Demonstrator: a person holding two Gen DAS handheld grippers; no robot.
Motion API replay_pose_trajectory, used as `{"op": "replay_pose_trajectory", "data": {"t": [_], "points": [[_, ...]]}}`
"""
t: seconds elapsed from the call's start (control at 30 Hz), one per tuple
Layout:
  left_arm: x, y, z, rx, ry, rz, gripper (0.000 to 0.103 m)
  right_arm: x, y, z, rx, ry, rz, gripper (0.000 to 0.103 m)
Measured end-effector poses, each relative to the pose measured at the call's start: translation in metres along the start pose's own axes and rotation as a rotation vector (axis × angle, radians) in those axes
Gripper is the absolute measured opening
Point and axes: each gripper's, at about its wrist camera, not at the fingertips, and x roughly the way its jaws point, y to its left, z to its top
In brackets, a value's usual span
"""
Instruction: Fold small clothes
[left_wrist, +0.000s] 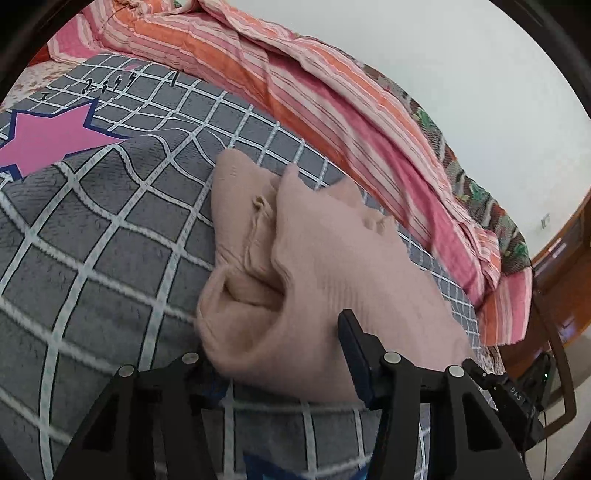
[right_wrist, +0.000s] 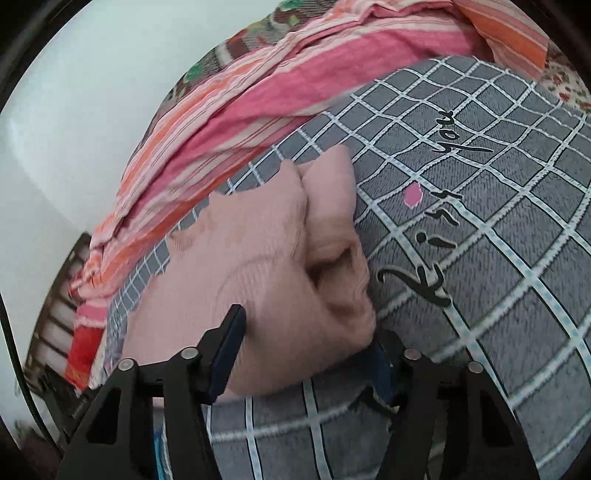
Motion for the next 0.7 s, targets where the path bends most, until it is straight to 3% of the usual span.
{"op": "replay_pose_trajectory", "data": {"t": [0.1,0.17,0.2,0.33,0.7], "points": [[0.003,0.003,0.003,-0.03,0.0,0.018,0.044,0.008,-0.001,0.006,0.022,-0.005,-0.019,0.043],[0.002,0.003,0.002,-0.03,-0.001,0.035,0.025,0.012,-0.003,0.006,0.019,0.019,-0.003,0.015],[0.002,0.004,0.001,-0.029,0.0,0.031,0.018,0.015,-0.004,0.004,0.02,0.039,0.015,0.011],[-0.005,0.004,0.002,-0.015,-0.021,0.014,0.01,0.005,0.001,0.004,-0.017,-0.011,0.007,0.009],[-0.055,0.007,-0.022,-0.019,-0.053,0.01,0.009,-0.048,0.025,-0.03,-0.099,-0.048,-0.028,0.008]]}}
